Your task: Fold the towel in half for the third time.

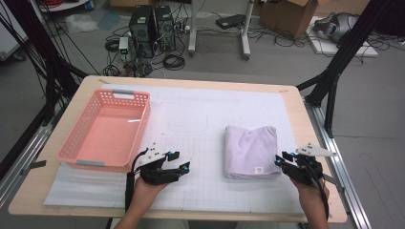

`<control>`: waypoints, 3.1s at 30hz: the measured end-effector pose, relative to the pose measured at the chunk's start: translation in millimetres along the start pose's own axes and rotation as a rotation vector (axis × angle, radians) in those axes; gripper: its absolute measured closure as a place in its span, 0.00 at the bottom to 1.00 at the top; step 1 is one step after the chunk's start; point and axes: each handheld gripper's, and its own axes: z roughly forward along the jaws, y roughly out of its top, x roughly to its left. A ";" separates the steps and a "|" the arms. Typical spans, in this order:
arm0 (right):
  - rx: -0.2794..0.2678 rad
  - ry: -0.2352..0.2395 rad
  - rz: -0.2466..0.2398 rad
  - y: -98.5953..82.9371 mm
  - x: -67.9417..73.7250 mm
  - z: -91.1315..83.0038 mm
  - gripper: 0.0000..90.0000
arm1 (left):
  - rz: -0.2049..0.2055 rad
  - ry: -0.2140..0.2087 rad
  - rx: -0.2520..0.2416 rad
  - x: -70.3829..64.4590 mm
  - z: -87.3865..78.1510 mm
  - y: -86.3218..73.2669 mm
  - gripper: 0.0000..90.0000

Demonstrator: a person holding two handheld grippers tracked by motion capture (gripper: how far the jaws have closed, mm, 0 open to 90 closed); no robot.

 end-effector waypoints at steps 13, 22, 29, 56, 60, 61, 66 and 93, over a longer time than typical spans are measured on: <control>0.110 -0.021 0.002 -22.0 -9.8 26.3 0.82 | 0.004 -0.001 -0.005 0.3 -1.1 0.3 0.44; -0.003 0.045 -0.050 27.4 5.4 37.0 0.69 | 0.002 0.003 -0.006 0.8 -2.8 0.2 0.44; -0.004 0.100 -0.085 66.4 24.1 80.2 0.60 | 0.011 -0.005 0.002 -1.0 -2.3 -0.6 0.44; 0.027 0.208 -0.167 84.8 56.1 139.5 0.75 | 0.000 -0.005 0.005 0.4 -1.7 -2.1 0.44; -0.059 0.108 -0.116 87.8 40.4 120.3 0.76 | 0.000 -0.006 0.004 0.3 -1.5 -2.1 0.44; -0.070 0.076 -0.117 88.2 35.2 114.2 0.78 | 0.000 -0.006 0.005 0.3 -1.3 -2.1 0.44; -0.013 -0.014 -0.088 79.7 8.4 103.8 0.84 | 0.000 -0.008 0.004 -0.8 -0.6 -2.1 0.44; -0.003 0.049 -0.012 -3.4 -3.9 48.8 0.76 | -0.002 -0.007 -0.010 -1.5 -1.5 -1.7 0.44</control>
